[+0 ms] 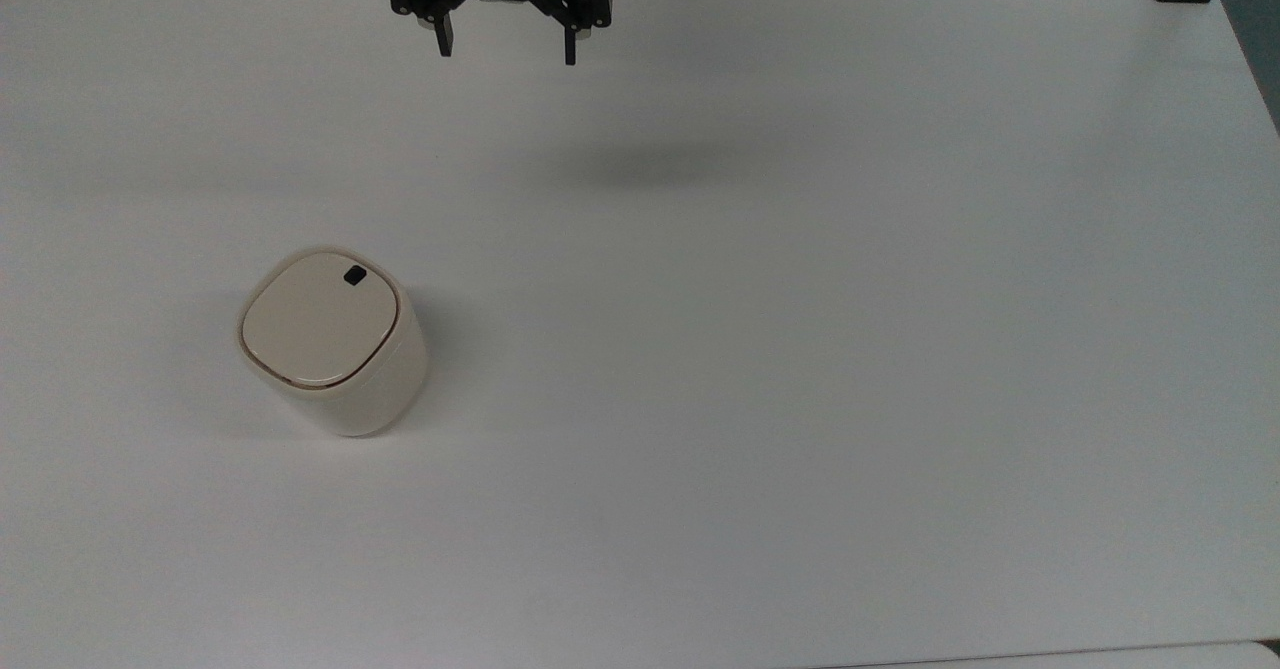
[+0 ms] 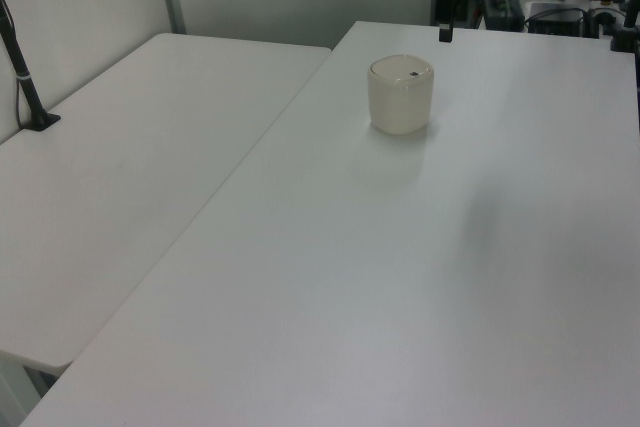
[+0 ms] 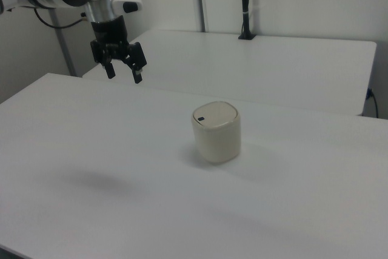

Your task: Open the trash bin

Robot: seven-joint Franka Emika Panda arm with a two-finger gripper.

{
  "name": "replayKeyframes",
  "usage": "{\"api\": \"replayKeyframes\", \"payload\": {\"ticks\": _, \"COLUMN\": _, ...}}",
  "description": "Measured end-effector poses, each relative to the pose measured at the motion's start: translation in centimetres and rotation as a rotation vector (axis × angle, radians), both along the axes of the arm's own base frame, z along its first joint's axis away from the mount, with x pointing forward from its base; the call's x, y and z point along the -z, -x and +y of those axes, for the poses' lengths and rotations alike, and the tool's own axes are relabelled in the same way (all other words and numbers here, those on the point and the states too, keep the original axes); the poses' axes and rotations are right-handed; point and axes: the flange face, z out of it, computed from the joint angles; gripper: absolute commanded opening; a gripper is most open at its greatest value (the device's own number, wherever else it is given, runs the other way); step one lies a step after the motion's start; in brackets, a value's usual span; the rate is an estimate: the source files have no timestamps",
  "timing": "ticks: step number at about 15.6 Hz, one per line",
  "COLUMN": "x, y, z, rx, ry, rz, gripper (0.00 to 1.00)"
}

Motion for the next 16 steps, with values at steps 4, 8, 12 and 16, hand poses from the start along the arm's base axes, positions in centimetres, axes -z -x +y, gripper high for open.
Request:
{"api": "replayKeyframes", "payload": {"ticks": 4, "x": -0.45, "y": 0.2, "z": -0.26, "rx": -0.004, "ry": -0.002, "rz": -0.007, "gripper": 1.0}}
{"api": "replayKeyframes", "payload": {"ticks": 8, "x": -0.45, "y": 0.2, "z": -0.47, "rx": -0.005, "ry": -0.002, "rz": -0.007, "gripper": 1.0}}
{"api": "replayKeyframes", "payload": {"ticks": 12, "x": -0.45, "y": 0.2, "z": -0.47, "rx": -0.006, "ry": -0.002, "rz": -0.007, "gripper": 0.7}}
{"api": "replayKeyframes", "payload": {"ticks": 16, "x": -0.45, "y": 0.2, "z": -0.47, "rx": -0.012, "ry": -0.002, "rz": -0.007, "gripper": 0.23}}
